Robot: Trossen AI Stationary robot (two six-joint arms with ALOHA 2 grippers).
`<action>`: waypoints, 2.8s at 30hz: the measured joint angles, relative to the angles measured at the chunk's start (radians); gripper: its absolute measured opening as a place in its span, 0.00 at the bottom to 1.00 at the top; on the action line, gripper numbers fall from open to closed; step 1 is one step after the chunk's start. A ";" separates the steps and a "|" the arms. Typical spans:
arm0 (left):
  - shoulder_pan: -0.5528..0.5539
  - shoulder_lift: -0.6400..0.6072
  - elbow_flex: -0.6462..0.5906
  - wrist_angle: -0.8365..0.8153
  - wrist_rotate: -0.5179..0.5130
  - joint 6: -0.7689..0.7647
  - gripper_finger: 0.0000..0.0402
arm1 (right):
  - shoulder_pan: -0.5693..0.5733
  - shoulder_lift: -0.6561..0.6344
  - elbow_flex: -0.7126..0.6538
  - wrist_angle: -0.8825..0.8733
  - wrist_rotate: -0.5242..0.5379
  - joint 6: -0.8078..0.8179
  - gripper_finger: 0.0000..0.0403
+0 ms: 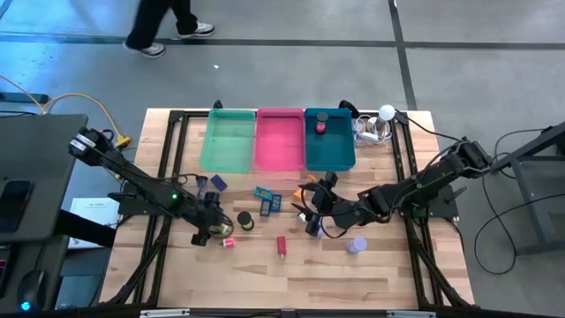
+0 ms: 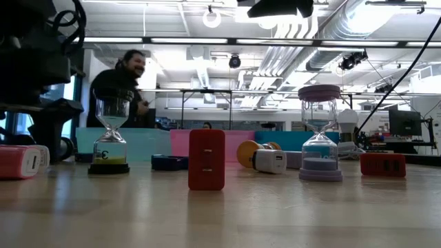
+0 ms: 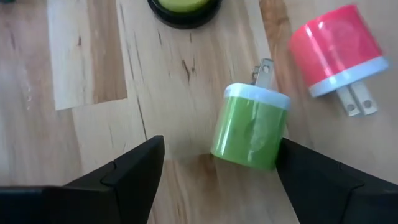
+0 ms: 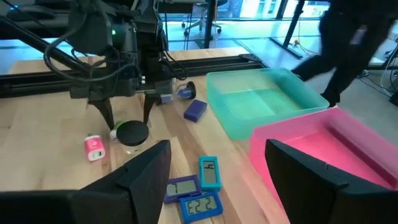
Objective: Pick & Place Office items
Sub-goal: Put the green white adapter into the green bin
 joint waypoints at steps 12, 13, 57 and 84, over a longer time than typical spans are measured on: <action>0.000 0.051 0.002 0.063 0.007 0.045 0.60 | 0.000 0.000 0.000 0.000 -0.047 0.000 0.62; -0.001 0.051 0.002 0.063 0.007 0.045 0.57 | 0.000 0.000 0.000 0.000 -0.047 0.000 0.62; 0.044 -0.027 0.527 -0.798 -0.051 -0.117 0.31 | 0.147 0.000 -0.001 -0.220 0.058 0.153 0.62; 1.023 -0.136 0.527 -0.552 0.024 0.331 0.33 | -0.021 -0.004 -0.001 -0.239 0.486 -0.004 0.62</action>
